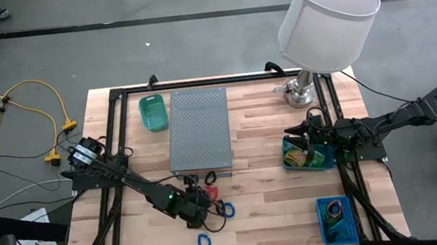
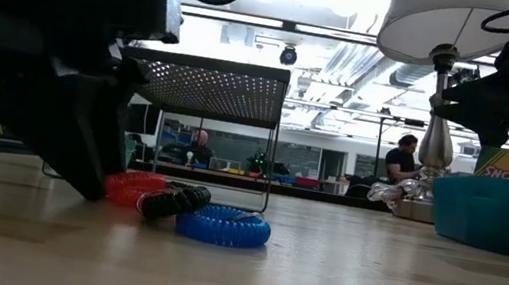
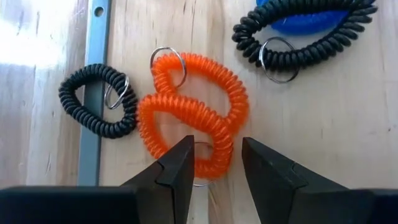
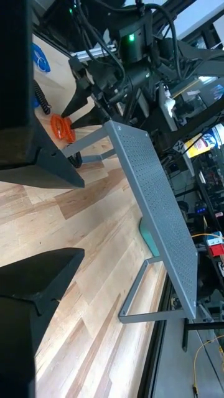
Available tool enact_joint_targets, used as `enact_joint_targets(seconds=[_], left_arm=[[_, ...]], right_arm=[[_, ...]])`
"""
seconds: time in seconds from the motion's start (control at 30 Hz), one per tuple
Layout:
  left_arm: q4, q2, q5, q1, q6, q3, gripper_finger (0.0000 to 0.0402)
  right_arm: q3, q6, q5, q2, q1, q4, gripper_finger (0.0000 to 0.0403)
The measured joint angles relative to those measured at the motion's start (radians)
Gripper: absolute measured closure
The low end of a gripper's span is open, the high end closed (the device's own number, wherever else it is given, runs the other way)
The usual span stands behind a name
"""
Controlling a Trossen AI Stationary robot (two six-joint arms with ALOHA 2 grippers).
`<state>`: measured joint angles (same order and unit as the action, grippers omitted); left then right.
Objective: Pick & Place Office Desk Supplies
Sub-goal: Put the left orange spring keychain into the dark green bin
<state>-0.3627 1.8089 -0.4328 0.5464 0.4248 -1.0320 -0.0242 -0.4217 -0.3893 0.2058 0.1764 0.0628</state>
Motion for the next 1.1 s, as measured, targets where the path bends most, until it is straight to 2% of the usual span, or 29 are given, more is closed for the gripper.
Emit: enact_joint_targets(seconds=[0.23,0.63,0.83,1.1], left_arm=[[0.005,0.001,0.005,-0.007,-0.006,0.000,0.0278],[0.005,0.004,0.001,-0.007,-0.002,0.000,0.0382],[-0.008,-0.017,0.001,-0.006,0.000,0.000,0.0389],[-0.094,-0.133,0.000,0.054,0.070,-0.021,0.0390]], right_arm=[[0.000,0.000,0.000,0.000,0.000,-0.003,0.0250],[0.000,0.000,0.000,0.000,0.000,-0.004,0.0250],[0.000,0.000,0.000,0.000,0.000,-0.004,0.0250],[0.000,0.000,0.000,0.000,0.000,-0.004,0.0250]])
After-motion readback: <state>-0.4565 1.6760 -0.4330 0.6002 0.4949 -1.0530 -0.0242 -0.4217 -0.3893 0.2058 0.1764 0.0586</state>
